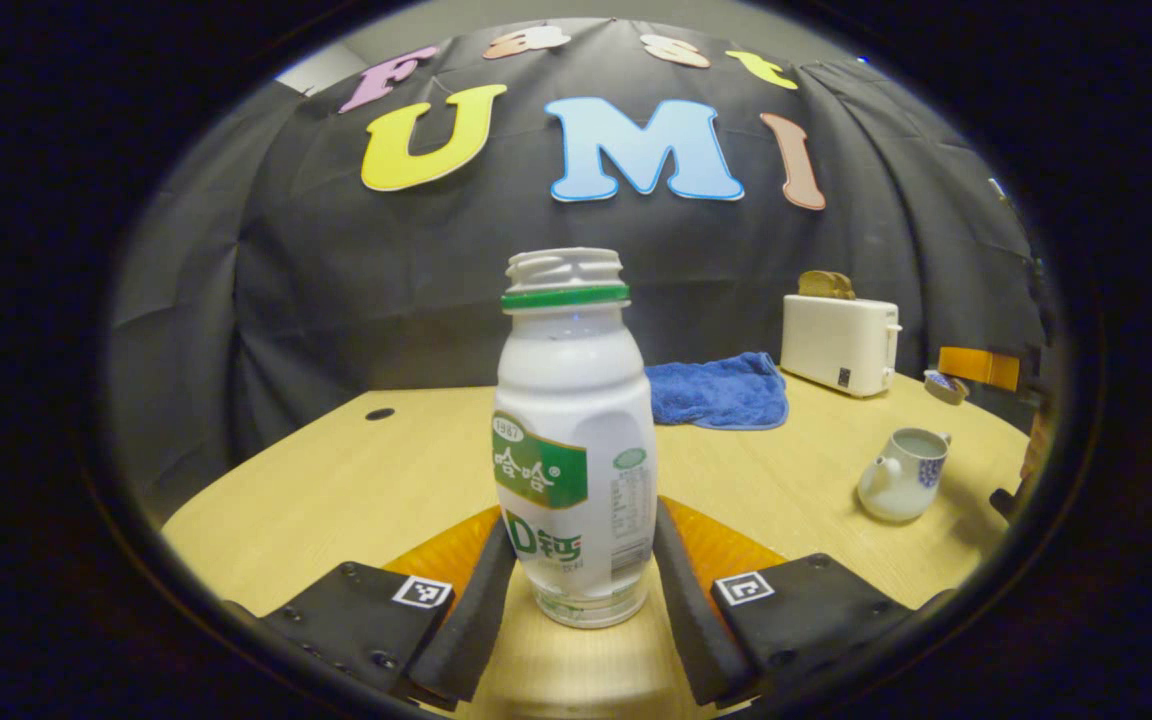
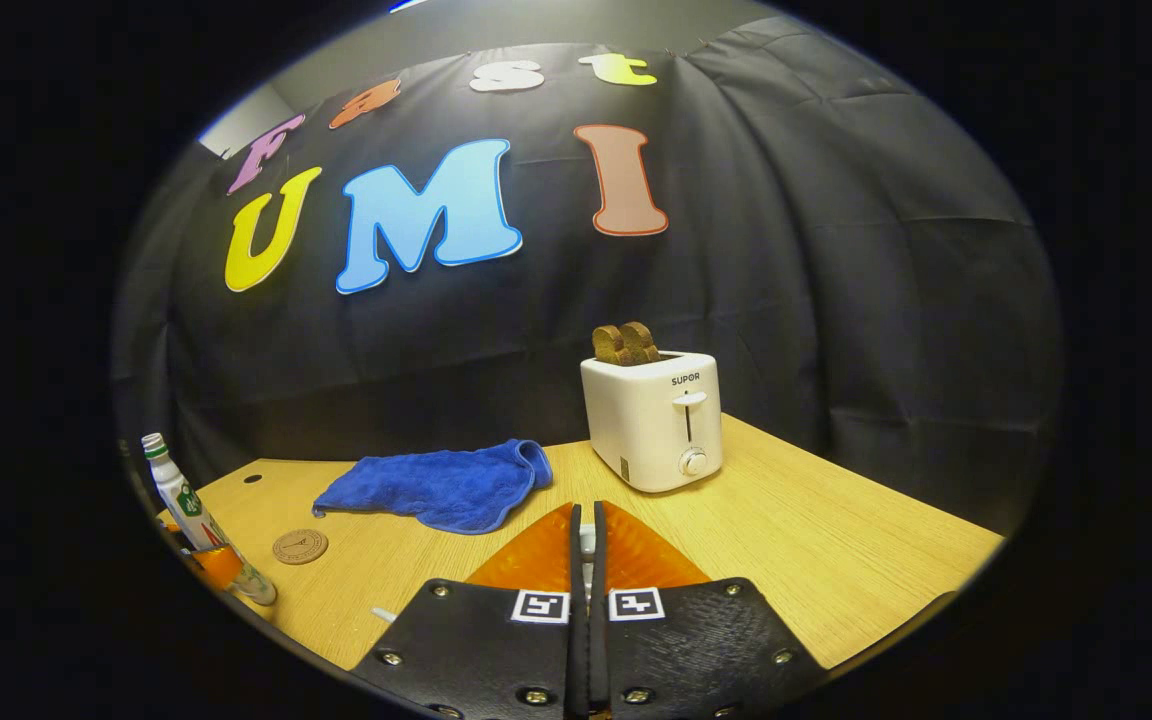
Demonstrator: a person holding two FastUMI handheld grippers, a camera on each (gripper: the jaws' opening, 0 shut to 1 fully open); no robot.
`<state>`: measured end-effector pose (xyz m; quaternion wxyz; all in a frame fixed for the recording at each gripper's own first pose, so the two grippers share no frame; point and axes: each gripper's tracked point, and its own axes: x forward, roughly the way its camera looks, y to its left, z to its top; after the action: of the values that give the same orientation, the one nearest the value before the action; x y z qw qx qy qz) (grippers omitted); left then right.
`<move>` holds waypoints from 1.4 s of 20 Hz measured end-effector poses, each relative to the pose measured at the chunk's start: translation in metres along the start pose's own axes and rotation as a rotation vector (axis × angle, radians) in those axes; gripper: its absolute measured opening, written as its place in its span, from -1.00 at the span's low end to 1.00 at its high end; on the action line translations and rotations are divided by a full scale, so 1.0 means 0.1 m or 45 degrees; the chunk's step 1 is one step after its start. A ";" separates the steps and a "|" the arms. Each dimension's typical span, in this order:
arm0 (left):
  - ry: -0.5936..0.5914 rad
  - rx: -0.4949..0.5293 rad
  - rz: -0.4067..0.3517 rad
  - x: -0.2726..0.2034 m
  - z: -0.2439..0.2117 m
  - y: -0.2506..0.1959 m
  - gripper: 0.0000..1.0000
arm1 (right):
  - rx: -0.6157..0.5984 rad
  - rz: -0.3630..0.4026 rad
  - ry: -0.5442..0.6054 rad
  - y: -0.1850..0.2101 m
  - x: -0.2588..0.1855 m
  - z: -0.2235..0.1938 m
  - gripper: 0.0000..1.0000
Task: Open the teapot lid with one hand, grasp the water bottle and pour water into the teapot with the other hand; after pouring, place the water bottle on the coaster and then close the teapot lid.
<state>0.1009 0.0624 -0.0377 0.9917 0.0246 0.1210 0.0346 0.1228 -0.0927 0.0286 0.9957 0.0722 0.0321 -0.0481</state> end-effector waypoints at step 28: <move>-0.105 1.138 0.173 0.12 0.63 -0.67 0.72 | 0.152 -0.107 -0.048 -0.48 -0.02 0.19 -1.00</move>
<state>0.1320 -0.0061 0.0168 0.8832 0.4597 0.0825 0.0430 0.1168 -0.1426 0.0410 0.9871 0.1293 0.0134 -0.0932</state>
